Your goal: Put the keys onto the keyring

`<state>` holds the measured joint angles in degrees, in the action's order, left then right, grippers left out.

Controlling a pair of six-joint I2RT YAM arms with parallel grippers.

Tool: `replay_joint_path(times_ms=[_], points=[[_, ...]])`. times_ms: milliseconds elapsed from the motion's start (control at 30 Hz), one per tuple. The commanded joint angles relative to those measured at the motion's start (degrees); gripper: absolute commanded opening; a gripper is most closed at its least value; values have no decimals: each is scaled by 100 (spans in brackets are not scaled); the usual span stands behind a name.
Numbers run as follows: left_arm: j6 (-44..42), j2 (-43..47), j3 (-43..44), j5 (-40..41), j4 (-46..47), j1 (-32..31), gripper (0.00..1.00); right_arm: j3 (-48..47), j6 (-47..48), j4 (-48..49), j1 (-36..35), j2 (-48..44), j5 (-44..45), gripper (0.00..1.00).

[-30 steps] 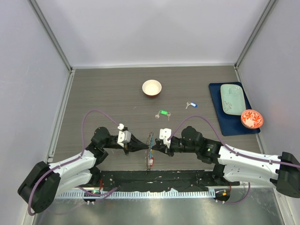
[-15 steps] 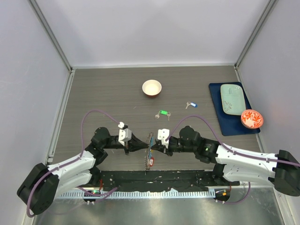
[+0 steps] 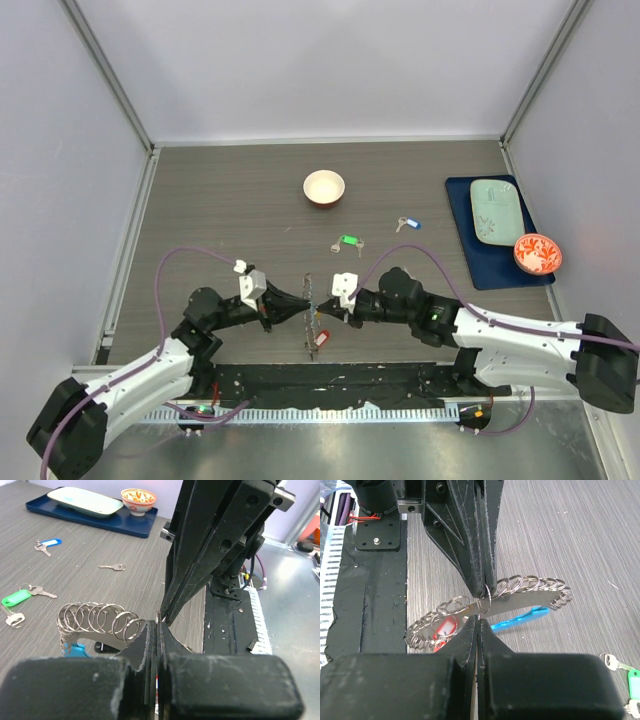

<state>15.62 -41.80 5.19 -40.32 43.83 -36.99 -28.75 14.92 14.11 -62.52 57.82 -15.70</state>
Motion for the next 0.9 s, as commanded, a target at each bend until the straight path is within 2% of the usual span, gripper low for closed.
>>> replay_joint_path(times_ms=[0, 167, 267, 300, 400, 500, 667, 767, 867], points=[[222, 181, -53, 725, 757, -88, 0, -236, 108, 294, -111, 220, -117, 1], [310, 181, -220, 1262, 1135, -185, 0, -561, 353, 137, -269, 572, 41, 1], [319, 277, -325, 1359, 1162, -194, 2, -798, 547, -250, -287, 572, 444, 1], [310, 321, -378, 1377, 1154, -194, 5, -877, 730, -390, -287, 572, 619, 1], [232, 628, -484, 1491, 988, -194, 25, -1376, 1117, -979, -287, 616, 840, 1], [-5, 1155, -484, 1658, 321, -194, 36, -1764, 1390, -1541, -287, 730, 1051, 1], [-629, 2226, -467, 1896, -954, -194, 48, -2415, 1830, -2552, -278, 1011, 1184, 1], [-1024, 2518, -562, 1800, -1053, -185, 56, -2802, 2129, -3106, -296, 1134, 1131, 1], [-1394, 2458, -599, 1432, -1114, -186, 60, -3092, 2287, -3563, -304, 1240, 1009, 1]])
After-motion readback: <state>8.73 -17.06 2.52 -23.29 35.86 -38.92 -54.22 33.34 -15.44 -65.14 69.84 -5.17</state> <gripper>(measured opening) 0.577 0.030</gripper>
